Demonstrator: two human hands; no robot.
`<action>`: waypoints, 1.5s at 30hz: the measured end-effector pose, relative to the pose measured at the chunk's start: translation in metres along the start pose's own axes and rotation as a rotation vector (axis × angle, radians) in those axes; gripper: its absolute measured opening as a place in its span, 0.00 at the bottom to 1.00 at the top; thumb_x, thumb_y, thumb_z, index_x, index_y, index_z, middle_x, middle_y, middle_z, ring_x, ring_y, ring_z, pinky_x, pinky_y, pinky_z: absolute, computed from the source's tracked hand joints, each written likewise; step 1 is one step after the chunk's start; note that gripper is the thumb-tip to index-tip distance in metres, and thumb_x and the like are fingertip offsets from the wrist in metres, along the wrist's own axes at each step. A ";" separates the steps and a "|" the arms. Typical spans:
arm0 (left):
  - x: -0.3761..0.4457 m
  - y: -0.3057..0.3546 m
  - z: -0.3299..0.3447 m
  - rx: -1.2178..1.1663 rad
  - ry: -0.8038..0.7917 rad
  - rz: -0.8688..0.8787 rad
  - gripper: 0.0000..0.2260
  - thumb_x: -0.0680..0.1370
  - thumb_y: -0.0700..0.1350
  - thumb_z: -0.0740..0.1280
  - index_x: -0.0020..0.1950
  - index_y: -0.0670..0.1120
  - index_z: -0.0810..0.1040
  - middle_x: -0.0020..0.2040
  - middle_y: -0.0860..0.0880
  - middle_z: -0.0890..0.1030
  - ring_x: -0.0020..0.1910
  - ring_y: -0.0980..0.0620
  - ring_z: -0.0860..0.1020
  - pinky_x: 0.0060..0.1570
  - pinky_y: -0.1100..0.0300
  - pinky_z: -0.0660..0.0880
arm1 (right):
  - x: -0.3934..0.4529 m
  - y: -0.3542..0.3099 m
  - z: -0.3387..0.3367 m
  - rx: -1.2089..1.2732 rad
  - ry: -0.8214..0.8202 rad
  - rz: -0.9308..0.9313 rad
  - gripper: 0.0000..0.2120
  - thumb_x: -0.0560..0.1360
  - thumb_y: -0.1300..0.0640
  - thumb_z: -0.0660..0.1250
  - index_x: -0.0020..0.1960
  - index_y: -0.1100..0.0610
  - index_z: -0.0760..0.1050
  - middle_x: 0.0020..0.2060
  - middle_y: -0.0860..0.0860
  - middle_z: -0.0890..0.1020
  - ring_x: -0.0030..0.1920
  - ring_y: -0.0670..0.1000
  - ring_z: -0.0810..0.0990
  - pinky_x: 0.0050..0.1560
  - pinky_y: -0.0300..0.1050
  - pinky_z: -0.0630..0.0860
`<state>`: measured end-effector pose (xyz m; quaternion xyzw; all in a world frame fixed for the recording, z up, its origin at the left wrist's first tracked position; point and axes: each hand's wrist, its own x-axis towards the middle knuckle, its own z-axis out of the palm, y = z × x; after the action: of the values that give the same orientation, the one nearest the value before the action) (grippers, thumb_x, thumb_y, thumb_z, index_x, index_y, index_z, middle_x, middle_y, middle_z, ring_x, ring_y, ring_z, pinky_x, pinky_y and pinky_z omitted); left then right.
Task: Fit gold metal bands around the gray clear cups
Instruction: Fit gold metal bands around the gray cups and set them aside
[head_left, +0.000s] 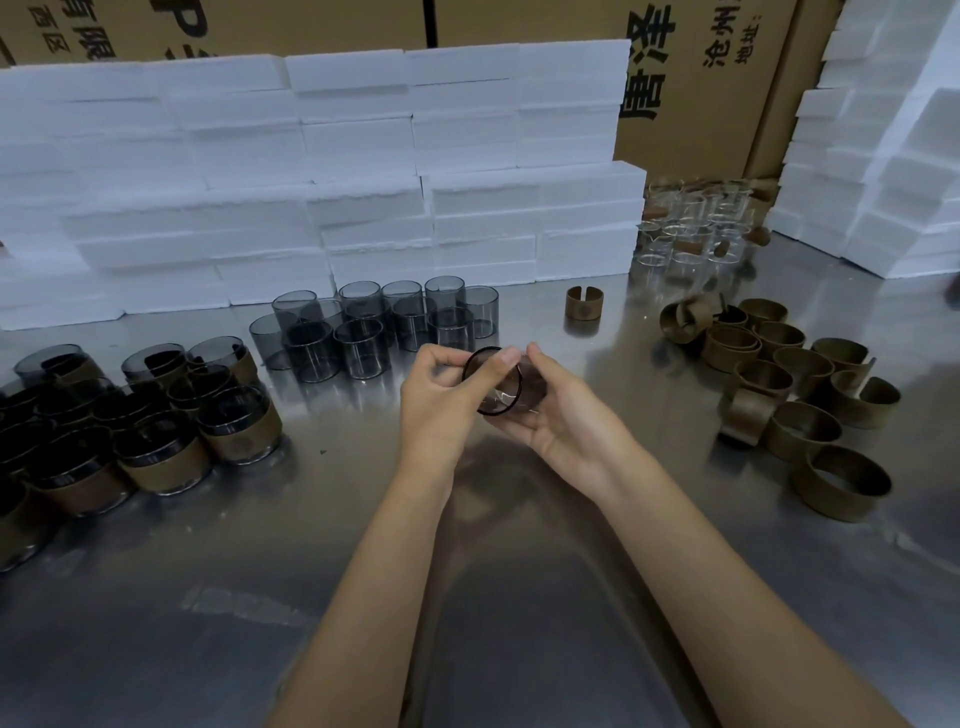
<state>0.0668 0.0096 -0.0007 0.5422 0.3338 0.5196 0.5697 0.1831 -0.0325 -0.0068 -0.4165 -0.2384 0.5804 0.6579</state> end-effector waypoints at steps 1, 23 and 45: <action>0.000 0.001 -0.001 -0.001 0.012 -0.008 0.15 0.72 0.46 0.79 0.47 0.46 0.74 0.37 0.52 0.87 0.37 0.59 0.84 0.41 0.68 0.77 | 0.000 0.000 0.000 -0.007 0.008 0.000 0.18 0.85 0.48 0.60 0.62 0.61 0.79 0.52 0.59 0.86 0.52 0.56 0.86 0.51 0.47 0.84; 0.002 -0.011 0.003 0.158 -0.169 -0.042 0.22 0.71 0.42 0.80 0.61 0.56 0.78 0.60 0.56 0.82 0.59 0.67 0.79 0.50 0.76 0.72 | -0.003 -0.002 -0.002 0.120 0.170 0.003 0.22 0.85 0.46 0.58 0.64 0.62 0.78 0.57 0.61 0.85 0.52 0.58 0.85 0.50 0.48 0.84; 0.004 -0.006 -0.003 -0.313 -0.172 -0.364 0.23 0.81 0.61 0.61 0.65 0.46 0.78 0.53 0.41 0.81 0.50 0.42 0.80 0.49 0.51 0.70 | 0.000 0.013 0.012 -0.654 0.248 -0.558 0.12 0.77 0.46 0.73 0.47 0.52 0.74 0.38 0.66 0.81 0.37 0.59 0.78 0.42 0.52 0.73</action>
<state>0.0664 0.0151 -0.0059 0.4206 0.2921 0.4057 0.7571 0.1661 -0.0297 -0.0109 -0.5887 -0.4322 0.2204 0.6466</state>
